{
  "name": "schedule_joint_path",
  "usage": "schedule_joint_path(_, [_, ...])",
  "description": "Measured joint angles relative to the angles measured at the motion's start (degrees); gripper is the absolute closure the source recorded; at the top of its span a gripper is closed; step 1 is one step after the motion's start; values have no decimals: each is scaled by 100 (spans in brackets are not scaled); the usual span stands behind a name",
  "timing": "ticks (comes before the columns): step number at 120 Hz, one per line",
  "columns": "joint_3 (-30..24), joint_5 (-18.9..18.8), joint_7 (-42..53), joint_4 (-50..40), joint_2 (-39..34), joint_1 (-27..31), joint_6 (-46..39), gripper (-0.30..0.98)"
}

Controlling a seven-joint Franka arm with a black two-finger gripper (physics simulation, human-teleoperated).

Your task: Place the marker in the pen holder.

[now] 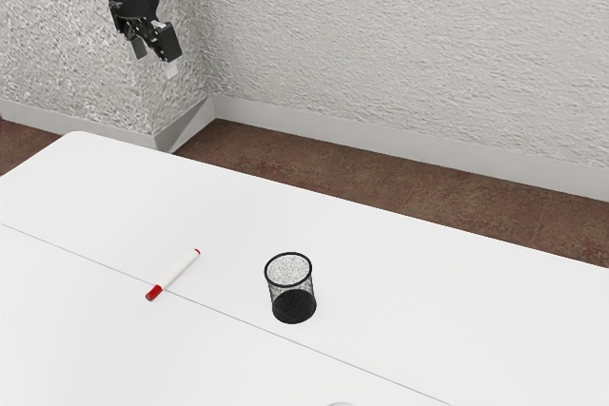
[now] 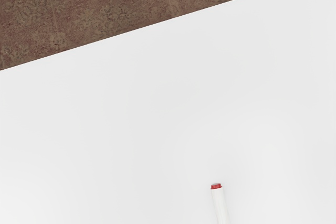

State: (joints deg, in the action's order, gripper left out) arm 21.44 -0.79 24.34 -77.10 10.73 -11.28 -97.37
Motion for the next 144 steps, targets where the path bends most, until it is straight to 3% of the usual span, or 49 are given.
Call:
schedule_joint_path(31, [-17,2,1,7,70,34,-18,2])
schedule_joint_path(50, [-27,117,-5,10,1028,34,-362,2])
schedule_joint_path(69, [-74,1131,-16,110,2103,649,-664,2])
schedule_joint_path(84, [-133,1095,-37,231,2482,537,-785,2])
schedule_joint_path(96, [-375,637,-107,-391,2109,487,-860,2])
schedule_joint_path(112, [-547,81,-135,-2163,1137,388,-1257,2])
schedule_joint_path(144, [-375,-29,-202,-4516,34,420,-2414,2])
